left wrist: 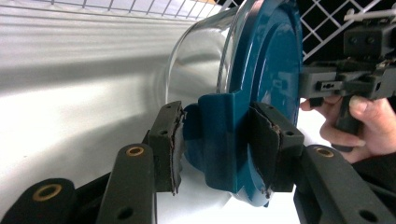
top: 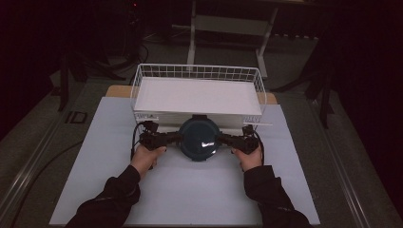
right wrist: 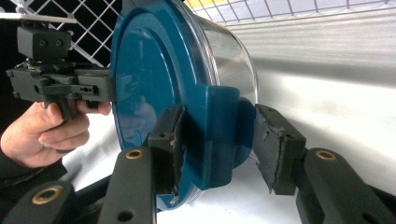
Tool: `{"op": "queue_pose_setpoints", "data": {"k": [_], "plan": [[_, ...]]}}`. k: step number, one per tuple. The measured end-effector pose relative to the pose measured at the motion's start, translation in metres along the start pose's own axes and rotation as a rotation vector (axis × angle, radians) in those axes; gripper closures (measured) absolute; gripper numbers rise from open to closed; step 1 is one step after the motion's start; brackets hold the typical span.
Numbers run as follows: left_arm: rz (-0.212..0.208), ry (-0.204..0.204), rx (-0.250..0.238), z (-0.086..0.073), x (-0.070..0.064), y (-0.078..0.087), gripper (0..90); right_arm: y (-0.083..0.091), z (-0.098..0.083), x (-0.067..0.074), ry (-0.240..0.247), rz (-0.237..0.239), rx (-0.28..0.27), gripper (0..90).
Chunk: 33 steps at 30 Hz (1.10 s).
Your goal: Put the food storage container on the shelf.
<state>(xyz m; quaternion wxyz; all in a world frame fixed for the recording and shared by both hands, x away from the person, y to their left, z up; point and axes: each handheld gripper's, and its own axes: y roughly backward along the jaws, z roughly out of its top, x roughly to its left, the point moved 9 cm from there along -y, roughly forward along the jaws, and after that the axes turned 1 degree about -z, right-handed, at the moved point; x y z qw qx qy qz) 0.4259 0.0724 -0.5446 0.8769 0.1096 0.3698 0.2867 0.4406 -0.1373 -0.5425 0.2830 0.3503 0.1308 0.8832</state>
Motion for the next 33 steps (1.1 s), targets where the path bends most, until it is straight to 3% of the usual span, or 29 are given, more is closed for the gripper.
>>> {"op": "queue_pose_setpoints", "data": {"k": [2, 3, 4, 6, 13, 20, 23, 25, 27, 28, 30, 31, 32, 33], "plan": [[-0.001, 0.012, -0.007, 0.001, 0.004, -0.002, 54.9, 0.0, 0.0, -0.001, -0.014, 0.0, -0.006, 52.5], [0.001, 0.015, -0.006, 0.001, 0.006, -0.003, 54.4, 0.0, 0.001, -0.002, 0.024, -0.034, -0.018, 51.7], [0.001, 0.015, -0.006, 0.001, 0.006, -0.003, 52.7, 0.0, 0.001, -0.002, 0.024, -0.034, -0.018, 51.7], [0.067, -0.061, -0.026, 0.004, 0.006, -0.004, 52.2, -0.002, 0.002, -0.002, 0.047, -0.077, -0.015, 52.8], [0.109, -0.064, -0.051, 0.009, 0.012, -0.006, 45.5, -0.004, 0.008, -0.004, 0.065, -0.131, -0.048, 47.1], [0.13, -0.063, -0.059, 0.01, 0.013, -0.006, 41.2, -0.006, 0.012, -0.003, 0.05, -0.169, -0.038, 47.0], [0.117, -0.049, -0.05, 0.009, 0.011, -0.005, 40.2, -0.005, 0.011, -0.001, 0.041, -0.18, -0.029, 45.4], [0.11, -0.059, -0.046, 0.006, 0.008, -0.003, 29.6, -0.003, 0.012, 0.002, 0.07, -0.181, -0.044, 43.3], [0.092, -0.09, -0.052, 0.005, 0.004, 0.001, 26.8, -0.002, 0.009, 0.006, 0.072, -0.187, -0.033, 41.8], [0.064, -0.079, -0.051, 0.004, -0.001, 0.004, 23.5, -0.002, 0.01, 0.006, 0.107, -0.186, -0.044, 41.3], [0.056, -0.076, -0.042, 0.003, -0.004, 0.005, 18.3, 0.0, 0.008, 0.009, 0.101, -0.188, -0.036, 41.1], [0.051, -0.107, -0.035, 0.0, -0.009, 0.009, 16.1, 0.001, 0.008, 0.011, 0.129, -0.193, -0.047, 40.6], [0.051, -0.107, -0.035, 0.0, -0.009, 0.009, 14.4, 0.003, 0.007, 0.014, 0.132, -0.197, -0.044, 40.3], [0.017, -0.121, -0.028, -0.003, -0.016, 0.012, 12.7, 0.005, 0.007, 0.016, 0.137, -0.198, -0.048, 40.2]]}}
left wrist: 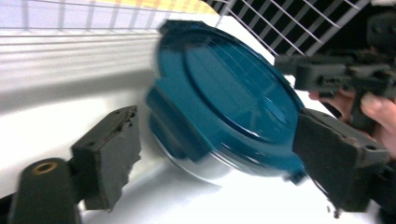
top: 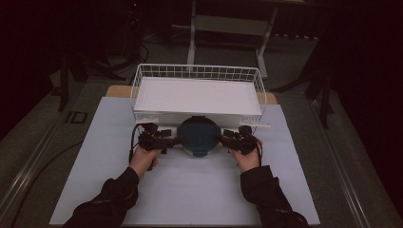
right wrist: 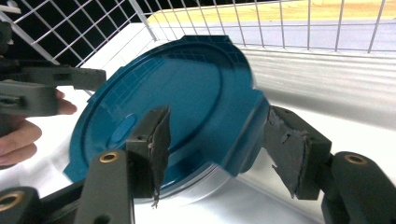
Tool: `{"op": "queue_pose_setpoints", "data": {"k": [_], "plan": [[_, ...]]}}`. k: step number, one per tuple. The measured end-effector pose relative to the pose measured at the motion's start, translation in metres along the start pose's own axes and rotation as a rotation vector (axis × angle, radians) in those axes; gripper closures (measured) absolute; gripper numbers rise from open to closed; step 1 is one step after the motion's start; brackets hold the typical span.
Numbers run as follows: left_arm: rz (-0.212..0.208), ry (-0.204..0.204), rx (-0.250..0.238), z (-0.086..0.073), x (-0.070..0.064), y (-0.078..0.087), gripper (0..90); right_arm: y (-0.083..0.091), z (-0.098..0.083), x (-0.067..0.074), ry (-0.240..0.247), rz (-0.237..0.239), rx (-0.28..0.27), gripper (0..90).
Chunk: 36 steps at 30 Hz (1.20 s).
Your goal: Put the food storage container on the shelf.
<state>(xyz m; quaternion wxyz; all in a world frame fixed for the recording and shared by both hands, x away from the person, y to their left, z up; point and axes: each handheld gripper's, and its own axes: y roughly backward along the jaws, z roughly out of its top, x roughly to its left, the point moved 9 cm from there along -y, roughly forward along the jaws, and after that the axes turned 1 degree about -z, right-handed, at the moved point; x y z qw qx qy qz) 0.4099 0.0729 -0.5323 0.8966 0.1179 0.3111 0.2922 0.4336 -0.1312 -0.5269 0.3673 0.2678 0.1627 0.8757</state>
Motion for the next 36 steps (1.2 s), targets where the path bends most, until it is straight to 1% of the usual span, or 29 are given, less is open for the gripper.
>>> {"op": "queue_pose_setpoints", "data": {"k": [1, 2, 3, 4, 5, 6, 7, 9, 10, 11, 12, 13, 14, 15, 16, 17, 18, 19, 21, 22, 23, 24, 25, 28, 31, 32, 33, 34, 36], "plan": [[-0.016, 0.0, 0.007, -0.002, -0.004, 0.002, 8.7, 0.002, -0.001, 0.002, -0.002, 0.006, 0.004, 39.9], [-0.016, 0.0, 0.007, -0.002, -0.004, 0.002, 3.1, 0.004, -0.001, 0.004, 0.0, 0.007, 0.004, 39.9], [-0.02, -0.019, 0.023, -0.006, -0.009, 0.005, 0.1, 0.006, -0.003, 0.007, 0.002, 0.01, 0.007, 39.9], [-0.025, -0.037, 0.033, -0.008, -0.012, 0.007, 0.1, 0.008, -0.004, 0.01, 0.006, 0.017, 0.01, 40.0], [-0.025, -0.037, 0.033, -0.008, -0.012, 0.007, 0.1, 0.011, -0.005, 0.013, 0.006, 0.022, 0.005, 40.8], [-0.048, -0.054, 0.044, -0.012, -0.019, 0.012, 0.1, 0.013, -0.006, 0.017, 0.008, 0.036, 0.005, 42.2], [-0.048, -0.054, 0.044, -0.012, -0.019, 0.012, 0.0, 0.016, -0.007, 0.02, 0.014, 0.047, 0.005, 43.6], [-0.049, -0.094, 0.051, -0.016, -0.026, 0.019, 0.0, 0.02, -0.01, 0.027, 0.023, 0.055, 0.0, 45.5], [-0.049, -0.094, 0.051, -0.016, -0.026, 0.019, 0.0, 0.021, -0.012, 0.03, 0.022, 0.066, 0.006, 46.6], [-0.042, -0.127, 0.052, -0.018, -0.031, 0.024, 0.0, 0.022, -0.014, 0.034, 0.021, 0.073, 0.008, 49.1], [-0.042, -0.127, 0.052, -0.018, -0.031, 0.024, 0.1, 0.022, -0.014, 0.034, 0.021, 0.073, 0.008, 49.1], [-0.039, -0.131, 0.05, -0.021, -0.035, 0.029, 0.1, 0.024, -0.019, 0.041, 0.027, 0.089, 0.016, 53.0], [-0.039, -0.131, 0.05, -0.021, -0.035, 0.029, 0.1, 0.024, -0.019, 0.041, 0.027, 0.089, 0.016, 53.0], [-0.032, -0.133, 0.043, -0.023, -0.037, 0.034, 0.1, 0.025, -0.024, 0.048, 0.035, 0.104, 0.026, 57.7], [-0.032, -0.133, 0.043, -0.023, -0.037, 0.034, 0.1, 0.025, -0.027, 0.051, 0.038, 0.11, 0.036, 59.9], [-0.021, -0.135, 0.047, -0.025, -0.037, 0.035, 0.0, 0.025, -0.03, 0.054, 0.041, 0.115, 0.043, 63.1], [-0.02, -0.122, 0.042, -0.028, -0.037, 0.039, 0.1, 0.025, -0.032, 0.057, 0.04, 0.12, 0.052, 64.4], [-0.014, -0.125, 0.046, -0.03, -0.037, 0.04, 0.0, 0.024, -0.035, 0.06, 0.043, 0.122, 0.06, 66.8], [-0.011, -0.128, 0.042, -0.032, -0.037, 0.042, 0.0, 0.021, -0.039, 0.065, 0.055, 0.123, 0.08, 74.1], [0.002, -0.143, 0.049, -0.036, -0.037, 0.044, 0.1, 0.019, -0.042, 0.067, 0.061, 0.125, 0.092, 78.3], [0.002, -0.143, 0.049, -0.036, -0.037, 0.044, 0.0, 0.017, -0.045, 0.07, 0.07, 0.13, 0.106, 84.5], [0.0, -0.143, 0.046, -0.039, -0.038, 0.047, 0.0, 0.014, -0.047, 0.072, 0.083, 0.131, 0.121, 87.6], [0.003, -0.149, 0.047, -0.04, -0.039, 0.048, 0.0, 0.012, -0.049, 0.073, 0.085, 0.13, 0.133, 89.8], [0.006, -0.156, 0.044, -0.042, -0.041, 0.05, 0.1, 0.006, -0.052, 0.076, 0.099, 0.139, 0.152, 89.8], [0.012, -0.17, 0.049, -0.046, -0.043, 0.051, 0.1, -0.004, -0.053, 0.076, 0.118, 0.124, 0.168, 90.0], [0.012, -0.169, 0.052, -0.047, -0.043, 0.052, 0.1, -0.004, -0.053, 0.076, 0.118, 0.124, 0.168, 90.0], [0.009, -0.168, 0.049, -0.048, -0.043, 0.053, 0.0, -0.008, -0.053, 0.076, 0.115, 0.138, 0.174, 90.0], [0.009, -0.168, 0.049, -0.048, -0.043, 0.053, 0.1, -0.009, -0.052, 0.076, 0.118, 0.129, 0.173, 90.0], [0.013, -0.17, 0.046, -0.048, -0.043, 0.054, 0.0, -0.013, -0.051, 0.076, 0.119, 0.132, 0.176, 90.0]]}}
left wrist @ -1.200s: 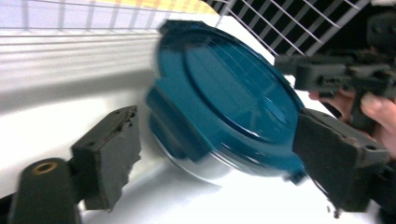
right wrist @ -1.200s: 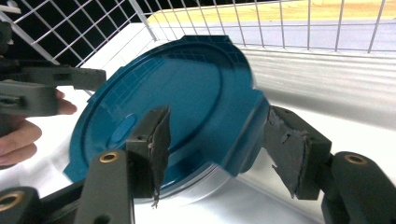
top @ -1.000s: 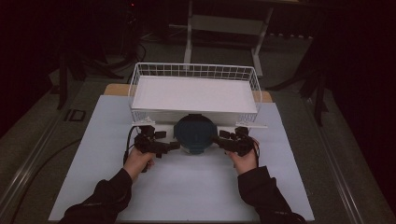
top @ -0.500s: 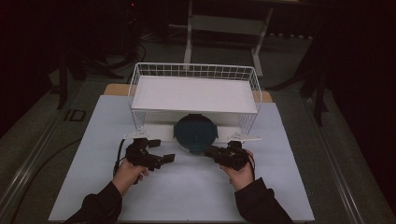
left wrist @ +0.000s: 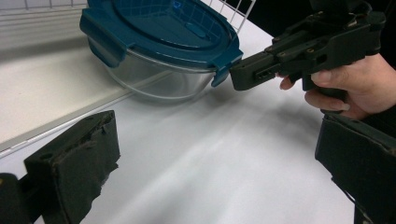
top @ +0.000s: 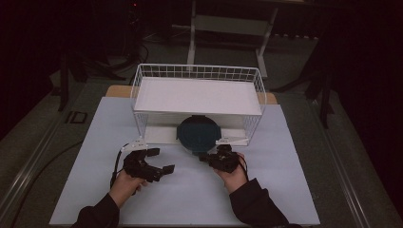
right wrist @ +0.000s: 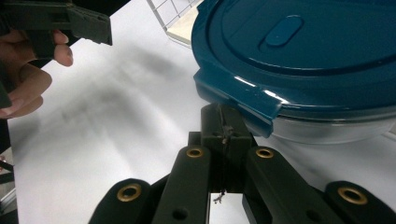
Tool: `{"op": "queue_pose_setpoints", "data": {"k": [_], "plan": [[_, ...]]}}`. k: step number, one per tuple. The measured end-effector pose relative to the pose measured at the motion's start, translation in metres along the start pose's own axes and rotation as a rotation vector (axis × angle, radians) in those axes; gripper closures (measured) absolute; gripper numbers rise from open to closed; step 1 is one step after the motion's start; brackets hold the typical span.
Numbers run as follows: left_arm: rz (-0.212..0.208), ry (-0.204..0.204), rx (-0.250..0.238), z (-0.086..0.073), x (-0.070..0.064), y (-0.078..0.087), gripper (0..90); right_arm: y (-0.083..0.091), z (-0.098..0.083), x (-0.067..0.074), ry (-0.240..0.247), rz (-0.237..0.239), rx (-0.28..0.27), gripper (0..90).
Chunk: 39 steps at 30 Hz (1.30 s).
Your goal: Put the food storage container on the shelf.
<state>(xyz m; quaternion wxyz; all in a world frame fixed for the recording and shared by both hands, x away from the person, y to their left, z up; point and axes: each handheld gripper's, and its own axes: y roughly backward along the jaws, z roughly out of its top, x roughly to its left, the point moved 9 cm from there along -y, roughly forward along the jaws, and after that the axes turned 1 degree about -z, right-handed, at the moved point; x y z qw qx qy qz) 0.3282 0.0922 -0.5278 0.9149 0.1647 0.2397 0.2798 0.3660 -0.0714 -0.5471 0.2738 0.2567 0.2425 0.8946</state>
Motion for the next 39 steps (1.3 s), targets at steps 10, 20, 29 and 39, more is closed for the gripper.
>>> {"op": "queue_pose_setpoints", "data": {"k": [10, 20, 29, 39], "plan": [[0.003, -0.002, -0.006, -0.001, 0.001, 0.0, 0.0, -0.01, 0.013, -0.016, -0.011, -0.048, -0.015, 90.0], [0.006, -0.008, -0.004, -0.003, 0.002, -0.001, 0.0, -0.019, 0.028, -0.034, -0.035, -0.094, -0.026, 90.0], [0.009, -0.016, -0.007, -0.003, 0.001, 0.0, 0.1, -0.02, 0.033, -0.039, -0.05, -0.099, -0.038, 86.1], [0.007, -0.037, -0.007, -0.004, -0.004, 0.002, 0.0, -0.003, 0.024, -0.014, -0.009, -0.045, -0.084, 37.4]]}}
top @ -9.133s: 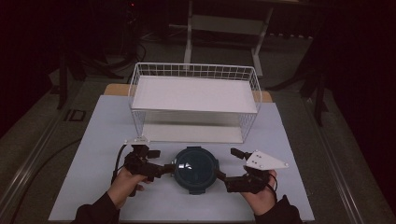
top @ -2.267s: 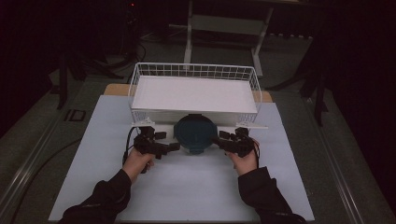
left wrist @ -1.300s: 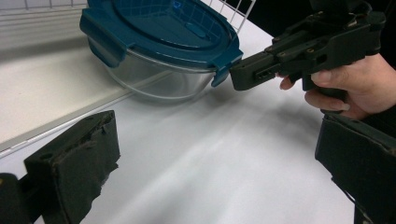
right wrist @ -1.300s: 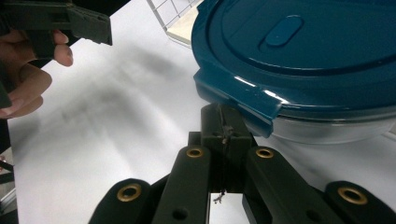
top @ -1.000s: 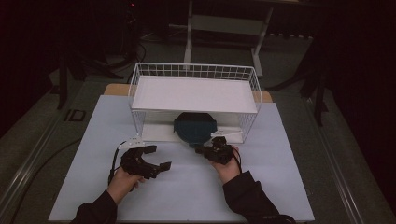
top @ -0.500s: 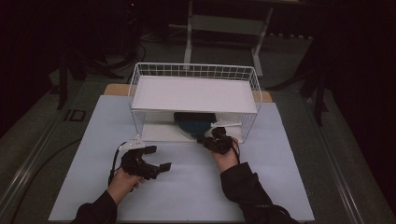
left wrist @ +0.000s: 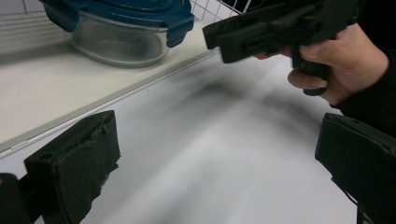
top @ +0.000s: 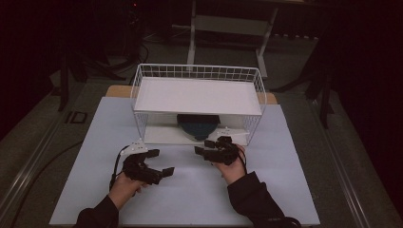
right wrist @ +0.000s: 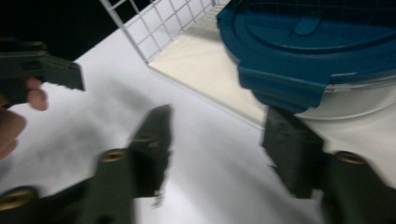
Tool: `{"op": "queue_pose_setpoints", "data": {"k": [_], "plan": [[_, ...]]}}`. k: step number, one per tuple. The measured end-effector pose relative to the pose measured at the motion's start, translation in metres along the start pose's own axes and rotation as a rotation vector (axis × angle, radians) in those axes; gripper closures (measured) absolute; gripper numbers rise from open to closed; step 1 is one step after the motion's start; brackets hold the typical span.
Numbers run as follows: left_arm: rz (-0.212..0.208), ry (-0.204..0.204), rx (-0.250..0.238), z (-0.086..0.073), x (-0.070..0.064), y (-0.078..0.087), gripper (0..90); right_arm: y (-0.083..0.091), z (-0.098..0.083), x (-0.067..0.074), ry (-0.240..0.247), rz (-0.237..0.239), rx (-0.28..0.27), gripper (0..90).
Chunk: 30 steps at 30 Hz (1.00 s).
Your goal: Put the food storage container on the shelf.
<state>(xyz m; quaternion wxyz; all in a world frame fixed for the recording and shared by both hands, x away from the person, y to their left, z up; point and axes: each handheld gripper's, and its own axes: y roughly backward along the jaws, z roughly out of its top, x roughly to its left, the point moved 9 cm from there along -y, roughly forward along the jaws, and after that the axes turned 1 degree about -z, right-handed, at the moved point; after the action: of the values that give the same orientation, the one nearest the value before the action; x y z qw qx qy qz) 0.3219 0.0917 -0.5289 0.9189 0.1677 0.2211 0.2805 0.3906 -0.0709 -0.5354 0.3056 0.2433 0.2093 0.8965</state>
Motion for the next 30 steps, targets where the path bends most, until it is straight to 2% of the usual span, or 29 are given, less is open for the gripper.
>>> {"op": "queue_pose_setpoints", "data": {"k": [1, 3, 6, 11, 17, 25, 30], "plan": [[-0.002, -0.003, 0.0, 0.0, -0.001, 0.001, 0.1, 0.002, -0.001, 0.0, 0.003, -0.003, -0.006, 35.6], [-0.003, -0.011, 0.0, 0.0, -0.002, 0.002, 0.1, 0.006, -0.003, 0.004, 0.006, 0.021, -0.015, 24.9], [-0.004, -0.014, -0.008, 0.0, -0.003, 0.004, 0.0, 0.012, -0.008, 0.004, 0.021, 0.018, -0.025, 18.6], [-0.022, -0.021, -0.027, 0.001, -0.008, 0.009, 0.1, 0.029, -0.016, 0.003, 0.037, -0.007, -0.049, 18.5], [-0.039, -0.031, -0.047, 0.0, -0.014, 0.015, 0.1, 0.044, -0.028, 0.0, 0.034, -0.032, -0.058, 18.5], [-0.032, -0.046, -0.042, -0.005, -0.018, 0.021, 0.0, 0.071, -0.042, -0.008, 0.016, -0.066, -0.078, 18.6], [-0.027, -0.049, -0.046, -0.007, -0.018, 0.027, 0.1, 0.084, -0.049, -0.009, 0.005, -0.07, -0.085, 18.6]]}}
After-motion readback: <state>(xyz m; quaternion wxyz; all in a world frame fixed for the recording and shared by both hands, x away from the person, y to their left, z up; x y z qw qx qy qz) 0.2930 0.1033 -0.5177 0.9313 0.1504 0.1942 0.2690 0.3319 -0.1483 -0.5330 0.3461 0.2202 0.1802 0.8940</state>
